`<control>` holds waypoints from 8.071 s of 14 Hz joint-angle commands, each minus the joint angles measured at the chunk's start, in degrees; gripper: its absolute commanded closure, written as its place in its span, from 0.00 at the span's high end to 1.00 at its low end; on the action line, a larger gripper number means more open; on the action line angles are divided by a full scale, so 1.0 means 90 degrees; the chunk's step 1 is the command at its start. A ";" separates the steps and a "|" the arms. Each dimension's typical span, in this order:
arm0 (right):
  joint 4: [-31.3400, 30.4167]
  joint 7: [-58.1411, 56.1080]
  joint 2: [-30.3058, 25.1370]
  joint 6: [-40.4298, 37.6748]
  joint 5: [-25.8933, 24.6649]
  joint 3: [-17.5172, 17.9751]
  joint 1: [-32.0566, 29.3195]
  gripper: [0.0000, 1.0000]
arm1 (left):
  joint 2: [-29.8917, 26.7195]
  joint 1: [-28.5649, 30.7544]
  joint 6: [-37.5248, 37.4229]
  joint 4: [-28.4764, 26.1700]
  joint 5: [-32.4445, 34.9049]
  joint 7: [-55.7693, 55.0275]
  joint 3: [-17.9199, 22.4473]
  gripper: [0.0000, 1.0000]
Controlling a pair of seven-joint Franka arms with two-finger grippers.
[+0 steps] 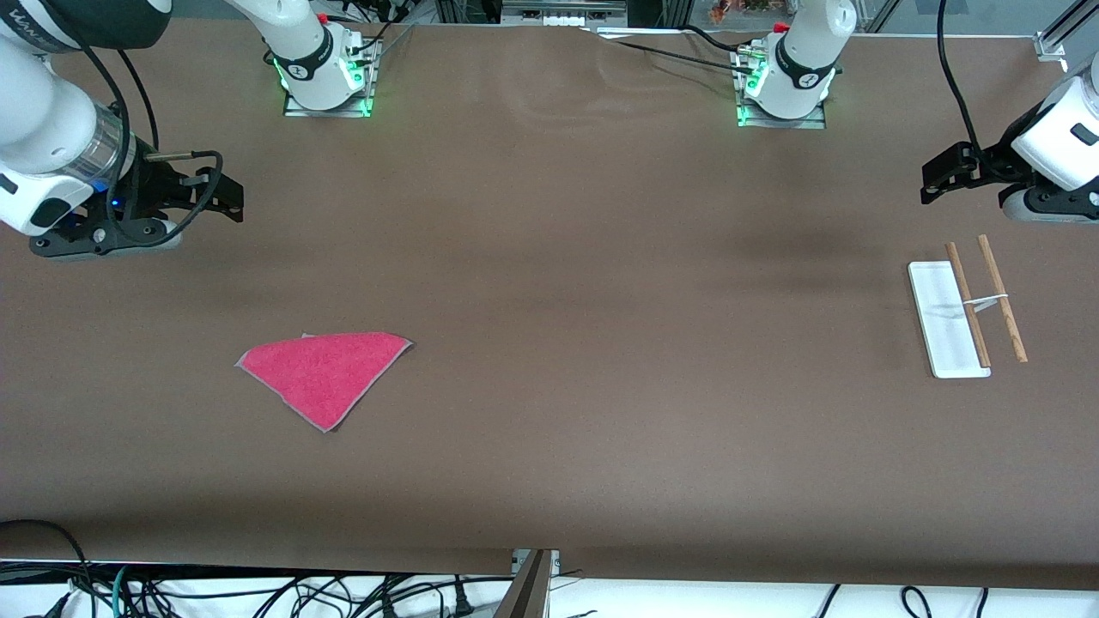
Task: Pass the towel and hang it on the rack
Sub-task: 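Reach the right gripper down and grasp the pink towel's corner, then lift the towel with the right gripper while the left gripper approaches, then grasp the hanging towel with the left gripper beside the right gripper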
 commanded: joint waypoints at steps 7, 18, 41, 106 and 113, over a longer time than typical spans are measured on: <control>-0.0008 -0.0271 0.0382 0.0344 -0.0051 0.0025 -0.0054 1.00 | 0.0081 0.0029 -0.0045 0.0185 0.0067 0.0110 -0.0027 1.00; 0.0519 -0.5444 0.2979 0.2832 0.0280 0.0055 -0.0064 1.00 | 0.0081 0.0038 -0.0055 0.0185 0.0067 0.0110 -0.0027 1.00; 0.1545 -0.9805 0.5599 0.5883 0.1970 0.0074 -0.0513 0.90 | 0.0081 0.0038 -0.0055 0.0185 0.0067 0.0110 -0.0027 1.00; 0.3527 0.6083 0.2581 0.2904 0.4412 0.0064 0.3403 0.00 | 0.2365 -0.0489 0.0071 -0.0216 -0.5430 0.9903 -0.0213 1.00; 0.3527 0.6162 0.2591 0.2953 0.4412 0.0084 0.3403 0.00 | 0.2493 -0.1172 0.1359 -0.0946 -0.6386 1.0597 -0.0213 1.00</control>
